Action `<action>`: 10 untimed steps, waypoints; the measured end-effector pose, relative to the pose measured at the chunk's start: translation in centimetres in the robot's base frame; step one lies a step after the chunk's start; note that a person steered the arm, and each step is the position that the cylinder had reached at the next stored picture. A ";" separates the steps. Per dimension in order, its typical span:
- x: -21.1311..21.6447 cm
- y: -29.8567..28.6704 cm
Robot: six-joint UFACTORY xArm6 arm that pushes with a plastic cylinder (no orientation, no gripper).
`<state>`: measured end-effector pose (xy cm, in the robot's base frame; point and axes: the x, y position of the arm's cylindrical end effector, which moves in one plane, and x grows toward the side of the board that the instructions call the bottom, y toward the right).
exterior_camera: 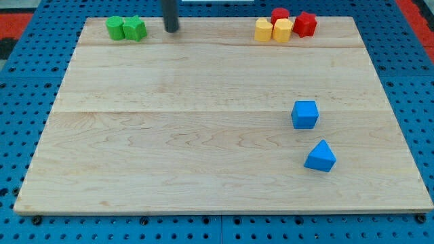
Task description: Move the blue cube into the green star
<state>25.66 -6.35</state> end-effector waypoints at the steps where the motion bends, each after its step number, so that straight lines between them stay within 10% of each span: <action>1: 8.9 6.0; 3: 14.7 27.9; 4: 20.5 27.6; 6: 19.3 6.4; 8: 24.2 0.0; 10: 16.0 -9.7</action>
<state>41.71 -16.10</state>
